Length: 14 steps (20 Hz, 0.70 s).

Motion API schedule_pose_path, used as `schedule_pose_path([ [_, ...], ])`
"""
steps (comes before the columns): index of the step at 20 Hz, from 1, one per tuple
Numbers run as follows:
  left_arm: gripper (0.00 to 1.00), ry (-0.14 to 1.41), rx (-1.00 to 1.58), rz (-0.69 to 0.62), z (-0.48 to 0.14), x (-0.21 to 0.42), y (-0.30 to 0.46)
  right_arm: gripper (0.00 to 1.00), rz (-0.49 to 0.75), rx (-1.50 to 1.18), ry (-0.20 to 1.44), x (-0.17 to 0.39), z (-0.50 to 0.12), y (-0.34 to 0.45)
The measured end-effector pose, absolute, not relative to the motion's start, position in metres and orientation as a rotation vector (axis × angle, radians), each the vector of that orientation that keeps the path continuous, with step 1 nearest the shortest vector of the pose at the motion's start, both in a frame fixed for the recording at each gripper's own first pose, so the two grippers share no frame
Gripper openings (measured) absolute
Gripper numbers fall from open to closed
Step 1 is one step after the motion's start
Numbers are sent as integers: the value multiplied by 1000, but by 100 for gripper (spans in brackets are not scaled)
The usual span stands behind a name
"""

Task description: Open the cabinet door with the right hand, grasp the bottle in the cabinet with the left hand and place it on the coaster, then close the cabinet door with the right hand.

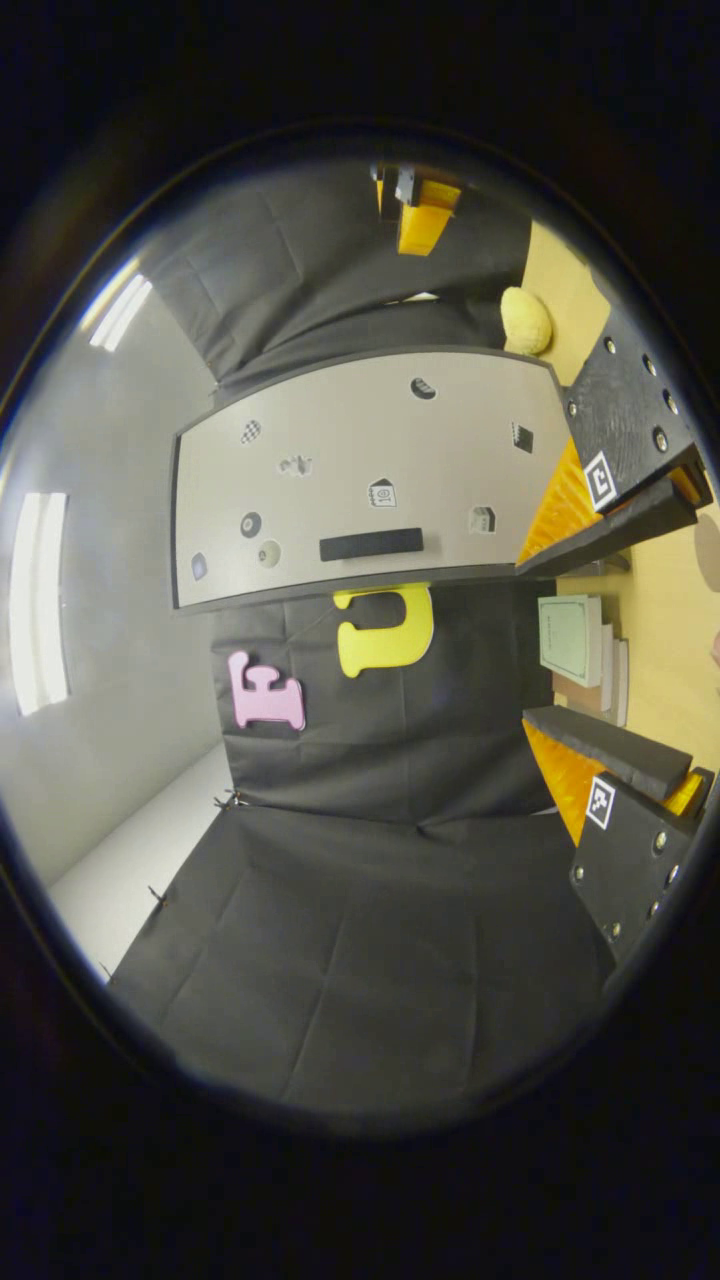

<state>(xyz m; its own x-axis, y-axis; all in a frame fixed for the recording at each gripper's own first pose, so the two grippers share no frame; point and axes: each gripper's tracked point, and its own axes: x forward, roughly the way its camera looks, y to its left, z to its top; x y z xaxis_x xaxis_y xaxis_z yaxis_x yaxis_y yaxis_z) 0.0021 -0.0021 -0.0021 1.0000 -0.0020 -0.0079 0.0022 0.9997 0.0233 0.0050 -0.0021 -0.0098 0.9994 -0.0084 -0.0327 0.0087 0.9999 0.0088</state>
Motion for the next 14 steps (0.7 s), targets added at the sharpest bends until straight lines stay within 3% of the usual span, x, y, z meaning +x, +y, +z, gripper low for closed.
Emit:
schedule_pose_path([
  [14, 78, 6, 41, 30, -2, 3, 12, 97, 38, 23, 51, 24, -10, 16],
])
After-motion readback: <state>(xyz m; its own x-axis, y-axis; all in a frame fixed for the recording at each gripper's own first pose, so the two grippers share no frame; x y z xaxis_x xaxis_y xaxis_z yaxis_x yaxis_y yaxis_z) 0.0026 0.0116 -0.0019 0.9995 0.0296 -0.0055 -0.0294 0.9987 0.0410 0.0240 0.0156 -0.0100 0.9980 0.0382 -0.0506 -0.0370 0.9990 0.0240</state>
